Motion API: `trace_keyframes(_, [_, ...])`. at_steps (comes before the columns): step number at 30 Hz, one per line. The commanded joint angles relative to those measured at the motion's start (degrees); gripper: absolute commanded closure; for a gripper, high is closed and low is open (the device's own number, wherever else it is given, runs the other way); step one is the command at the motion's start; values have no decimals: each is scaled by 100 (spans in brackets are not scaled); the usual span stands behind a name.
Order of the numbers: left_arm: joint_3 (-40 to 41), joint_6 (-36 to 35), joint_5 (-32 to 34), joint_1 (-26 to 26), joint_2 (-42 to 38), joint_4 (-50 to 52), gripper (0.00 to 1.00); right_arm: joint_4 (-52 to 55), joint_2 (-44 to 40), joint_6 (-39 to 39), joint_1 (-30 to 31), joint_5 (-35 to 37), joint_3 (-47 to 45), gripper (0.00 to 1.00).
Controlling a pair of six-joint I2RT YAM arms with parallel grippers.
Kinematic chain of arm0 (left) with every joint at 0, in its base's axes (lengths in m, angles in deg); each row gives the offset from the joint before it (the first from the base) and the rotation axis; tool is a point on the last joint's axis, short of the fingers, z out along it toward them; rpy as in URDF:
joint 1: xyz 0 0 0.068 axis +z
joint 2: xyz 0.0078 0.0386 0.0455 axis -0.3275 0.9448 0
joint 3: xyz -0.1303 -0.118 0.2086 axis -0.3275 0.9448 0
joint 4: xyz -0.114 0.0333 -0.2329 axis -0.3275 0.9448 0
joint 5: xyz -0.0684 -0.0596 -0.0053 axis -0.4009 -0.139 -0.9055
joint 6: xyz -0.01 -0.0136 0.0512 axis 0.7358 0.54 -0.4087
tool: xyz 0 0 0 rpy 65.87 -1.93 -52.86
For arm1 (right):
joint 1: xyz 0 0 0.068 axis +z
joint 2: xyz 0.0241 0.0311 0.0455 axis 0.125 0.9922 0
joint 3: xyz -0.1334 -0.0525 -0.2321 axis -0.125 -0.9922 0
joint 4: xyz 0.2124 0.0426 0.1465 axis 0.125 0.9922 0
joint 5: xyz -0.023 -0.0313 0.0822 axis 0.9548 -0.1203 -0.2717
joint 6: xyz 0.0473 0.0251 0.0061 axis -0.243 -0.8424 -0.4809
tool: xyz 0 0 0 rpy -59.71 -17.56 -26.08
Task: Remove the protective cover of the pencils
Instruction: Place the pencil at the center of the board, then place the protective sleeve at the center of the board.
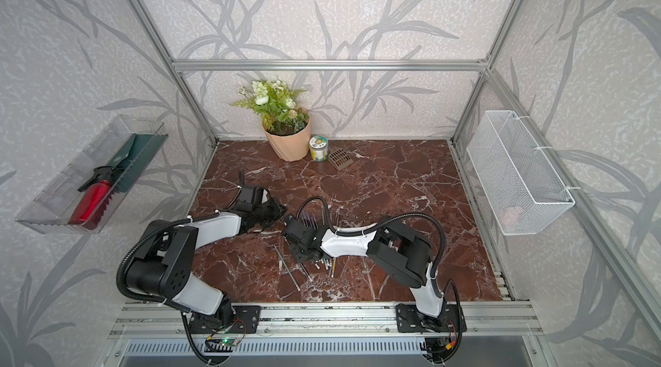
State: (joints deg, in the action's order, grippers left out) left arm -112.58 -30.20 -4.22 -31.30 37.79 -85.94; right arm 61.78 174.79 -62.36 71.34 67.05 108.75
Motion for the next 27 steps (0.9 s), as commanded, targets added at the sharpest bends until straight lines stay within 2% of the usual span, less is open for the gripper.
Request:
trace_keyframes(1, [-213,-106,119,-32,93,216,100,175,-77,0,-53,93,-121,75])
trace_keyframes(10, [-387,-187,384,-56,217,694,100,373,-464,145,-67,232,33,72])
trace_keyframes(17, [-449,-227,461,-91,305,831,100,313,-868,162,-144,599,-104,71])
trace_keyframes(27, [-504,-242,540,-118,374,960,95,358,-683,143,-378,541,-81,79])
